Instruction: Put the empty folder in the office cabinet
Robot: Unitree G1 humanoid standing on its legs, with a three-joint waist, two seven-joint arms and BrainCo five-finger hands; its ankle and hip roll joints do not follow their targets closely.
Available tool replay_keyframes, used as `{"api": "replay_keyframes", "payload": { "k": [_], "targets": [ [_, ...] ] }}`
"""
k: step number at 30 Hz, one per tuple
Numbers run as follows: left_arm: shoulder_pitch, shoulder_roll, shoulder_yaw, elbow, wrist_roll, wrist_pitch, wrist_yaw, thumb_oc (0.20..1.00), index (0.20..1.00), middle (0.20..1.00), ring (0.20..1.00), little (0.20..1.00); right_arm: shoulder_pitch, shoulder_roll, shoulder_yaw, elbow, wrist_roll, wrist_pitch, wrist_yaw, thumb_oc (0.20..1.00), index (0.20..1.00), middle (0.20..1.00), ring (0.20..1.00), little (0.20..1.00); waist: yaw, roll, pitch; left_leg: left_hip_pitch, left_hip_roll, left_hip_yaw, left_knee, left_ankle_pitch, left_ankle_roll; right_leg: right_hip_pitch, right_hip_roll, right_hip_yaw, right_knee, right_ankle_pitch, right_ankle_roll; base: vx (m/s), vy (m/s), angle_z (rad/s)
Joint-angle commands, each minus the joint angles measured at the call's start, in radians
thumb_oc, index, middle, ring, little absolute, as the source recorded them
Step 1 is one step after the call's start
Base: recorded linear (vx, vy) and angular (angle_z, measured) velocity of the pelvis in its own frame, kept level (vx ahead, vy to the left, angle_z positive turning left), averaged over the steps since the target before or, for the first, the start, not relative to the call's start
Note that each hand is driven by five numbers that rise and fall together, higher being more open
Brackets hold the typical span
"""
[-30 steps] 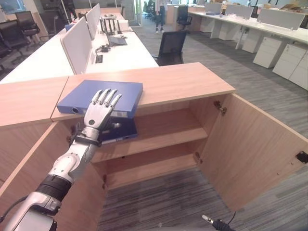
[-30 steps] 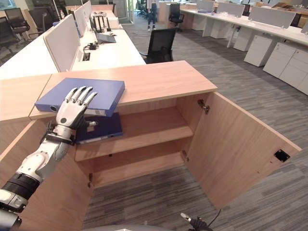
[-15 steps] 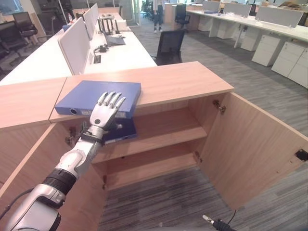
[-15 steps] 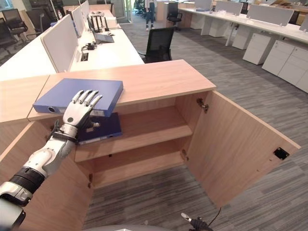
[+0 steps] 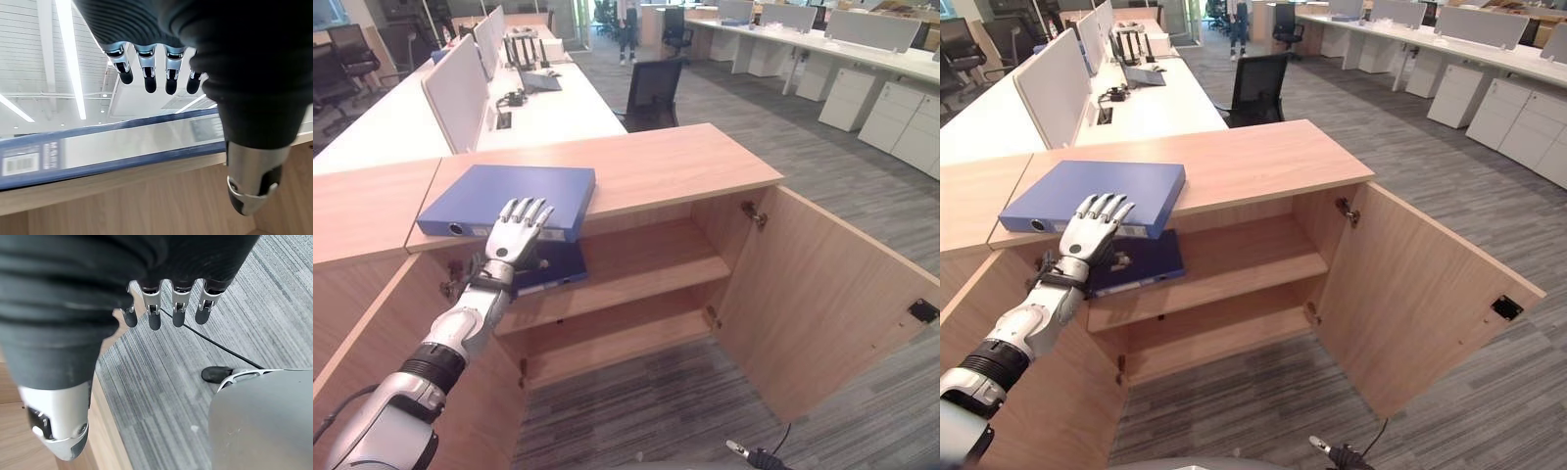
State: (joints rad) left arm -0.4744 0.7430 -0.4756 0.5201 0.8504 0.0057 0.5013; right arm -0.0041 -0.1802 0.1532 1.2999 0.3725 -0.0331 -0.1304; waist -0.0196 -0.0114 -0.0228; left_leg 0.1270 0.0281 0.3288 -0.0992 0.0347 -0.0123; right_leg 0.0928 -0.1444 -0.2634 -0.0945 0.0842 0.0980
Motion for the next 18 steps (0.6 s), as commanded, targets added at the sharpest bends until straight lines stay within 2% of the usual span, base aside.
{"api": "replay_keyframes", "payload": {
  "k": [1,8,18],
  "targets": [
    [-0.202,0.025,0.006,0.068,0.007,0.036,0.049,1.000,1.000,1.000,1.000,1.000,-0.071,0.010,0.035,0.076,-0.001,-0.013,-0.004,1.000,1.000,1.000,1.000,1.000,-0.003,-0.021,0.016,0.039,0.027,-0.095,0.012,-0.130,-0.021,0.076,-0.027,-0.006,0.007,-0.075,0.059,0.00,0.000,0.00],
    [-0.263,0.039,-0.042,0.106,0.016,0.044,0.042,1.000,1.000,1.000,1.000,1.000,-0.067,0.005,0.046,0.079,-0.011,-0.012,-0.001,1.000,1.000,1.000,1.000,1.000,-0.010,-0.017,0.019,0.041,0.026,-0.090,0.012,-0.130,-0.020,0.075,-0.027,-0.004,0.007,-0.073,0.061,0.00,0.000,0.00],
    [-0.225,0.036,-0.054,0.080,0.024,0.018,0.006,1.000,1.000,1.000,1.000,1.000,-0.060,0.002,0.037,0.083,-0.017,-0.008,-0.001,1.000,1.000,1.000,1.000,1.000,-0.009,-0.019,0.021,0.045,0.026,-0.087,0.012,-0.133,-0.020,0.077,-0.027,-0.003,0.007,-0.074,0.062,0.00,0.000,0.00]
  ]
}}
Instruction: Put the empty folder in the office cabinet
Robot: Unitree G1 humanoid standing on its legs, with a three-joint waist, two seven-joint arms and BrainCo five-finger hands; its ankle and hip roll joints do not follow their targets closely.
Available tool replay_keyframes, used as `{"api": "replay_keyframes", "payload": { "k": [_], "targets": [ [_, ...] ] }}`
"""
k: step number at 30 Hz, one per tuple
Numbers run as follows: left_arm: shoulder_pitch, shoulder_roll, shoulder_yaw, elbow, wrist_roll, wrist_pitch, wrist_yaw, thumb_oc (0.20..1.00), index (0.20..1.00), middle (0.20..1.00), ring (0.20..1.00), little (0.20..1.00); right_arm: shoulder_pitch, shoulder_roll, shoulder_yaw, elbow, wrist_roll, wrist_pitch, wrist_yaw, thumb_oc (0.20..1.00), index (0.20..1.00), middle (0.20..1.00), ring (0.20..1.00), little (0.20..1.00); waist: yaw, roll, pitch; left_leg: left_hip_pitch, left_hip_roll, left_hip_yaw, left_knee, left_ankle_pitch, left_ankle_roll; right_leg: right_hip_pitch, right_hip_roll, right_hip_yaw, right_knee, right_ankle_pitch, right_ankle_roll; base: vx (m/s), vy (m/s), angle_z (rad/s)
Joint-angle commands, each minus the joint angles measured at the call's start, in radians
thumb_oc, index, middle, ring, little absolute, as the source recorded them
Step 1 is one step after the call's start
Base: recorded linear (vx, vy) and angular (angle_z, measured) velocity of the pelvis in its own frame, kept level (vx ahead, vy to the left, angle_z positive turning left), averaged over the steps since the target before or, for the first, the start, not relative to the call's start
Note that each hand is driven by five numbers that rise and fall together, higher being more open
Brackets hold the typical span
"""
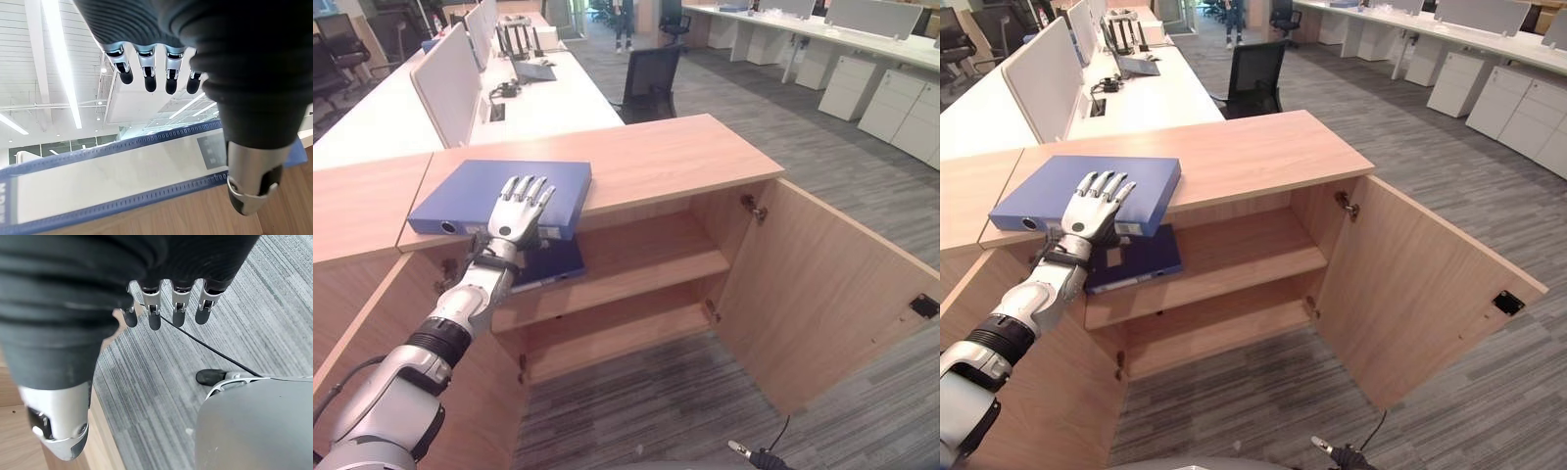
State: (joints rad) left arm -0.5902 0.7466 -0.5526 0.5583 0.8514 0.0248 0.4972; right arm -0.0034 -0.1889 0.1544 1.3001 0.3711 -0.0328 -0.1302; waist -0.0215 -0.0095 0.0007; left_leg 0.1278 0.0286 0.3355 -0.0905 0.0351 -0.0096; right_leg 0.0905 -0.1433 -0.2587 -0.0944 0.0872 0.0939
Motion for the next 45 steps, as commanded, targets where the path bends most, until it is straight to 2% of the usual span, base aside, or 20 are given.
{"api": "replay_keyframes", "payload": {
  "k": [1,15,45],
  "targets": [
    [-0.106,0.033,0.023,0.043,0.023,-0.002,0.008,1.000,1.000,1.000,1.000,1.000,-0.061,0.010,0.035,0.083,-0.017,-0.008,-0.001,1.000,1.000,1.000,1.000,1.000,-0.008,-0.022,-0.002,0.045,0.026,-0.094,0.003,-0.134,-0.022,0.079,-0.028,-0.008,0.007,-0.077,0.066,0.00,0.000,0.00],
    [-0.130,0.035,0.021,0.104,0.010,0.016,0.016,1.000,1.000,1.000,1.000,1.000,-0.063,0.008,0.038,0.084,-0.016,-0.006,0.002,1.000,1.000,1.000,1.000,1.000,-0.011,-0.023,-0.006,0.050,0.025,-0.090,0.003,-0.134,-0.022,0.080,-0.027,-0.004,0.007,-0.075,0.067,0.00,0.000,0.00],
    [-0.293,0.000,-0.155,0.319,0.017,0.026,0.003,1.000,1.000,1.000,1.000,1.000,-0.060,0.001,0.061,0.105,-0.013,-0.010,-0.003,1.000,1.000,1.000,1.000,1.000,-0.036,-0.015,-0.006,0.059,0.026,-0.072,0.003,-0.134,-0.023,0.076,-0.025,0.012,0.007,-0.073,0.069,0.00,-0.001,-0.03]
  ]
}}
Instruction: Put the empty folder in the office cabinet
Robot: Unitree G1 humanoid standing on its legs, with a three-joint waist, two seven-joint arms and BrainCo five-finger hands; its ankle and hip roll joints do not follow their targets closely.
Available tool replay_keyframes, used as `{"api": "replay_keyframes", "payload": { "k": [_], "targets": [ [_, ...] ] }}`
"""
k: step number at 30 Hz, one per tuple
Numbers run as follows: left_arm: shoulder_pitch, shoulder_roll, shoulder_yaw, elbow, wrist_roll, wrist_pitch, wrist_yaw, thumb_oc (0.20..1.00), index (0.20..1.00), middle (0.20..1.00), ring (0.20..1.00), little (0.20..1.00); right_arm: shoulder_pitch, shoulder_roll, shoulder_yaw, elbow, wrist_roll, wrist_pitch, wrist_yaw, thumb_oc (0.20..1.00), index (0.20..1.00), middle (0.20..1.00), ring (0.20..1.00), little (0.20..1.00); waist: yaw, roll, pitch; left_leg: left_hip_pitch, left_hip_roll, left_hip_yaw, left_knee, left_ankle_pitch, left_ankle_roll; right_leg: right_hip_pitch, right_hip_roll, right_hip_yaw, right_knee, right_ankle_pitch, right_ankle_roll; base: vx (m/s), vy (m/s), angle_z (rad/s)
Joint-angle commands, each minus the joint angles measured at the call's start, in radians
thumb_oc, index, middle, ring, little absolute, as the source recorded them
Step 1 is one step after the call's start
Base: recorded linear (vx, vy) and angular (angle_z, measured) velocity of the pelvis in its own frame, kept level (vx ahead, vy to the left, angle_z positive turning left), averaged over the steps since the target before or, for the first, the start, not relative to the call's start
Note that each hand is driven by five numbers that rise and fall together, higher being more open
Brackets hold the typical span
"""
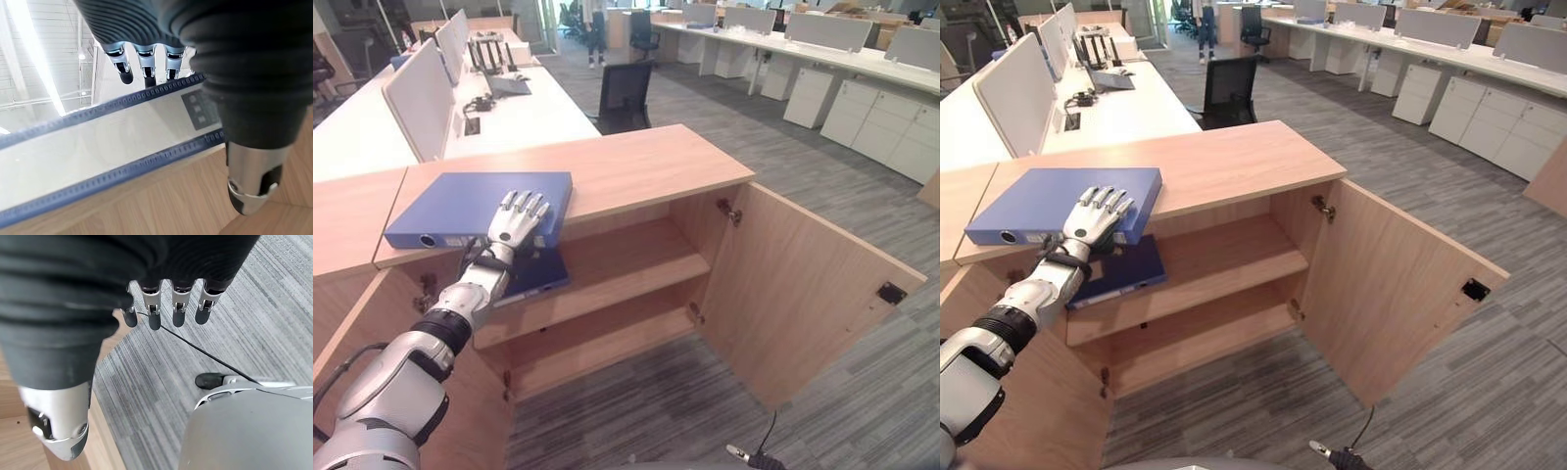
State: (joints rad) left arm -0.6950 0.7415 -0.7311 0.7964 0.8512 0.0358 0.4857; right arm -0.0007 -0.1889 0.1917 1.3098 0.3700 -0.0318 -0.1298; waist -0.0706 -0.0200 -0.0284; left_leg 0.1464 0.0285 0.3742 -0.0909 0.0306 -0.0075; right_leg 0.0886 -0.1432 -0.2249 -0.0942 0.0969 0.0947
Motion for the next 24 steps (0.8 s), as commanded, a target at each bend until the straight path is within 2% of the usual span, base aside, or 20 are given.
{"api": "replay_keyframes", "payload": {
  "k": [1,13,14,15,16,17,18,24],
  "targets": [
    [-0.188,0.004,0.021,0.085,0.019,0.016,0.013,1.000,1.000,1.000,1.000,1.000,-0.061,0.001,0.024,0.096,-0.012,-0.011,-0.004,1.000,1.000,1.000,1.000,1.000,0.013,-0.004,0.024,0.041,0.026,-0.110,0.004,-0.130,-0.025,0.078,-0.026,-0.023,0.007,-0.082,0.069,0.00,0.000,0.00],
    [-0.173,-0.011,0.015,0.168,0.019,0.029,-0.002,1.000,1.000,1.000,1.000,1.000,-0.053,0.004,0.024,0.106,-0.004,-0.011,-0.002,1.000,1.000,1.000,1.000,1.000,0.011,-0.003,0.025,0.048,0.027,-0.106,0.004,-0.131,-0.026,0.083,-0.025,-0.022,0.007,-0.086,0.068,0.00,0.000,0.00],
    [-0.173,-0.011,0.015,0.169,0.019,0.029,-0.001,0.900,0.900,0.900,0.900,0.900,-0.053,0.004,0.024,0.106,-0.004,-0.011,-0.002,1.000,1.000,1.000,1.000,1.000,0.011,-0.003,0.025,0.048,0.027,-0.106,0.004,-0.131,-0.026,0.083,-0.024,-0.022,0.007,-0.086,0.068,0.00,0.000,0.00],
    [-0.173,-0.015,0.013,0.182,0.020,0.031,0.002,0.736,0.736,0.736,0.736,0.736,-0.053,0.004,0.026,0.106,-0.004,-0.012,-0.003,1.000,1.000,1.000,1.000,1.000,0.009,-0.003,0.025,0.049,0.027,-0.105,0.004,-0.131,-0.026,0.083,-0.025,-0.022,0.007,-0.086,0.068,0.00,0.000,0.00],
    [-0.173,-0.020,0.008,0.201,0.023,0.035,0.003,0.492,0.492,0.492,0.492,0.492,-0.053,0.004,0.028,0.107,-0.004,-0.012,-0.003,1.000,1.000,1.000,1.000,1.000,0.008,-0.003,0.025,0.049,0.027,-0.105,0.004,-0.131,-0.027,0.083,-0.025,-0.021,0.007,-0.085,0.068,0.00,0.000,0.00],
    [-0.174,-0.021,0.008,0.203,0.022,0.035,0.004,0.492,0.492,0.492,0.492,0.492,-0.053,0.004,0.028,0.107,-0.004,-0.012,-0.003,1.000,1.000,1.000,1.000,1.000,0.008,-0.003,0.025,0.048,0.027,-0.105,0.004,-0.131,-0.027,0.083,-0.025,-0.021,0.007,-0.085,0.068,0.00,0.000,0.00],
    [-0.177,-0.025,0.005,0.220,0.022,0.038,0.006,0.200,0.200,0.200,0.200,0.200,-0.054,0.004,0.030,0.107,-0.004,-0.013,-0.003,1.000,1.000,1.000,1.000,1.000,0.007,-0.003,0.024,0.049,0.028,-0.103,0.004,-0.131,-0.027,0.082,-0.025,-0.021,0.007,-0.085,0.068,0.00,0.000,0.00],
    [-0.176,-0.054,-0.001,0.306,0.010,0.048,0.008,0.200,0.200,0.200,0.200,0.200,-0.053,0.003,0.032,0.108,0.004,-0.019,-0.006,1.000,1.000,1.000,1.000,1.000,-0.002,-0.003,0.023,0.056,0.029,-0.096,0.004,-0.133,-0.027,0.080,-0.024,-0.013,0.007,-0.083,0.068,0.00,0.000,-0.02]
  ]
}}
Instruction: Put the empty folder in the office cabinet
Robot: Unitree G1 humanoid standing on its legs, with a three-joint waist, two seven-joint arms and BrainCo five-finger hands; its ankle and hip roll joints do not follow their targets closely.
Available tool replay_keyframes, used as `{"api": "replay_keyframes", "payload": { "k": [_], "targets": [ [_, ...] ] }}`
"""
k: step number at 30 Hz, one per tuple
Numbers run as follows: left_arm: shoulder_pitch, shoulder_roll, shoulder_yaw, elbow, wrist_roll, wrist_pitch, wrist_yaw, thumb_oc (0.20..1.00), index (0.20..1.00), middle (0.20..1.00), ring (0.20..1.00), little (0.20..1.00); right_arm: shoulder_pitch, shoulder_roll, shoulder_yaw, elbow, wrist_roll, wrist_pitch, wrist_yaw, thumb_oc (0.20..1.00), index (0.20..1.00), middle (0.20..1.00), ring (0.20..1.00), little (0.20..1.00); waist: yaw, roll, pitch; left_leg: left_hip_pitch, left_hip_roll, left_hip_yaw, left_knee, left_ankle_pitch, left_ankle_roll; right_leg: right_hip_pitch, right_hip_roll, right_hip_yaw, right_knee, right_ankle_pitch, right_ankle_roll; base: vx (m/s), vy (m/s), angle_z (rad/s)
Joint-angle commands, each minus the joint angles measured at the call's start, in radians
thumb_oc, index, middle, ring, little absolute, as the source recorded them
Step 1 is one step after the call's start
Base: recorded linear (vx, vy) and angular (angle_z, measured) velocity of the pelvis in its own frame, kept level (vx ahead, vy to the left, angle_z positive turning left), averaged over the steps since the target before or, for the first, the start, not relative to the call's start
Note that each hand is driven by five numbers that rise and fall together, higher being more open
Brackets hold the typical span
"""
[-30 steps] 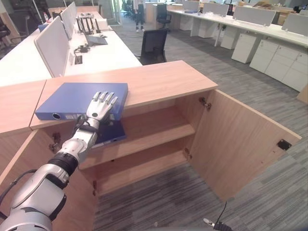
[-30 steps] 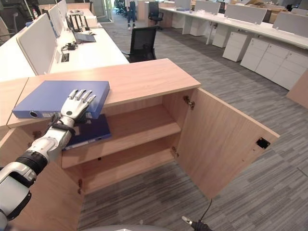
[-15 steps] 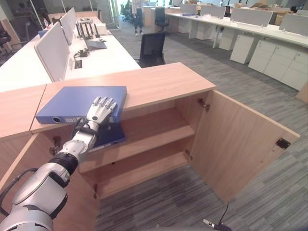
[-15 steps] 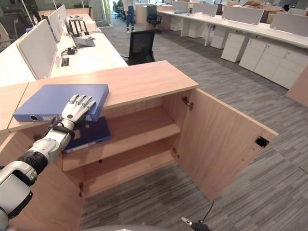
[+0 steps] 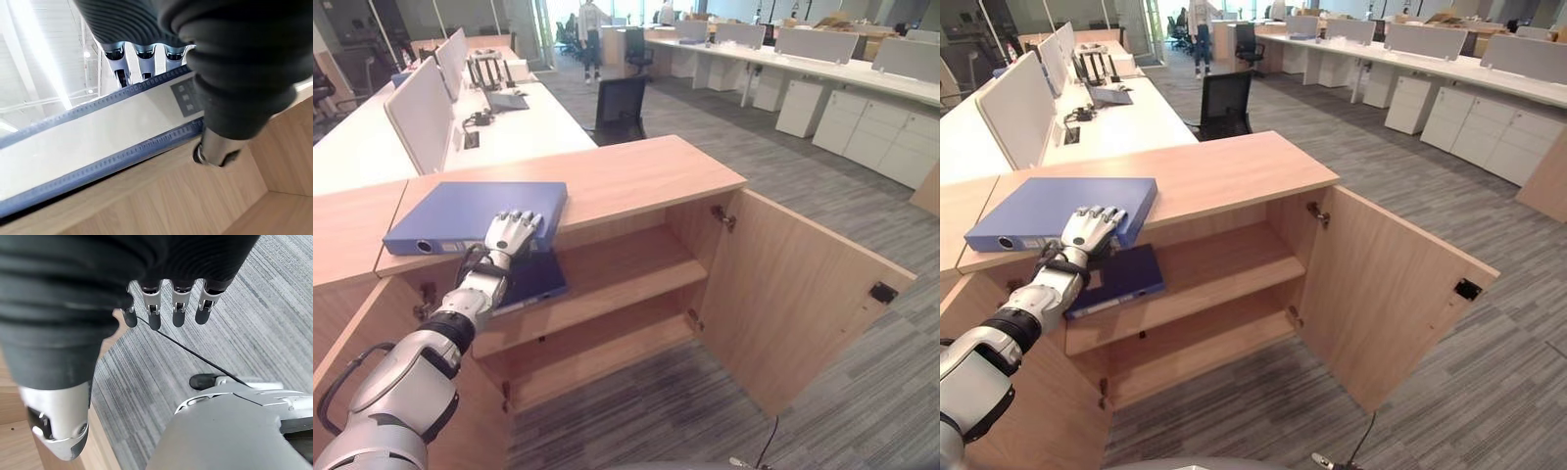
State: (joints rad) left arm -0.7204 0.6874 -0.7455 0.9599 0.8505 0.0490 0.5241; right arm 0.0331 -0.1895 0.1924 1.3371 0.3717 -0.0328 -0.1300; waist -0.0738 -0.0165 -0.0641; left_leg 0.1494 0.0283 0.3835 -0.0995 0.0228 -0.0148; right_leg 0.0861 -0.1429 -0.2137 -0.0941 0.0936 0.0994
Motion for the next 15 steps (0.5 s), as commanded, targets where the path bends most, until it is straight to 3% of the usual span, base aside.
{"api": "replay_keyframes", "payload": {
  "k": [1,6,11,14,15],
  "targets": [
    [-0.151,-0.004,0.013,0.155,0.011,0.038,-0.033,0.200,0.200,0.200,0.200,0.200,-0.086,0.003,0.031,0.083,0.003,-0.018,-0.008,1.000,1.000,1.000,1.000,1.000,0.001,-0.007,0.058,0.055,0.029,-0.104,0.012,-0.126,-0.019,0.084,-0.024,-0.020,0.007,-0.079,0.062,0.00,0.000,-0.06],
    [-0.151,-0.002,0.016,0.142,0.006,0.037,-0.037,0.200,0.200,0.200,0.200,0.200,-0.083,0.005,0.030,0.085,0.006,-0.016,-0.008,1.000,1.000,1.000,1.000,1.000,0.002,-0.007,0.058,0.055,0.030,-0.101,0.012,-0.126,-0.018,0.083,-0.023,-0.019,0.007,-0.079,0.062,0.00,-0.001,-0.05],
    [-0.120,-0.041,0.093,0.102,-0.090,0.034,-0.054,0.200,0.200,0.200,0.200,0.200,-0.082,0.010,0.024,0.084,0.013,-0.010,-0.004,1.000,1.000,1.000,1.000,1.000,0.005,-0.009,0.063,0.057,0.031,-0.103,0.012,-0.124,-0.019,0.087,-0.022,-0.022,0.007,-0.082,0.060,0.00,0.000,0.00],
    [0.010,-0.075,0.263,-0.202,-0.255,-0.020,-0.034,0.200,0.200,0.200,0.200,0.200,-0.084,0.020,0.003,0.046,0.027,-0.010,-0.006,1.000,1.000,1.000,1.000,1.000,0.020,-0.015,0.077,0.056,0.031,-0.117,0.012,-0.126,-0.018,0.092,-0.023,-0.031,0.007,-0.088,0.057,0.00,0.000,0.00],
    [0.014,-0.073,0.266,-0.207,-0.254,-0.018,-0.036,0.200,0.200,0.200,0.200,0.200,-0.084,0.020,0.005,0.045,0.027,-0.009,-0.006,1.000,1.000,1.000,1.000,1.000,0.018,-0.014,0.075,0.052,0.031,-0.117,0.012,-0.122,-0.018,0.088,-0.023,-0.030,0.007,-0.086,0.056,0.00,0.000,0.00]
  ]
}}
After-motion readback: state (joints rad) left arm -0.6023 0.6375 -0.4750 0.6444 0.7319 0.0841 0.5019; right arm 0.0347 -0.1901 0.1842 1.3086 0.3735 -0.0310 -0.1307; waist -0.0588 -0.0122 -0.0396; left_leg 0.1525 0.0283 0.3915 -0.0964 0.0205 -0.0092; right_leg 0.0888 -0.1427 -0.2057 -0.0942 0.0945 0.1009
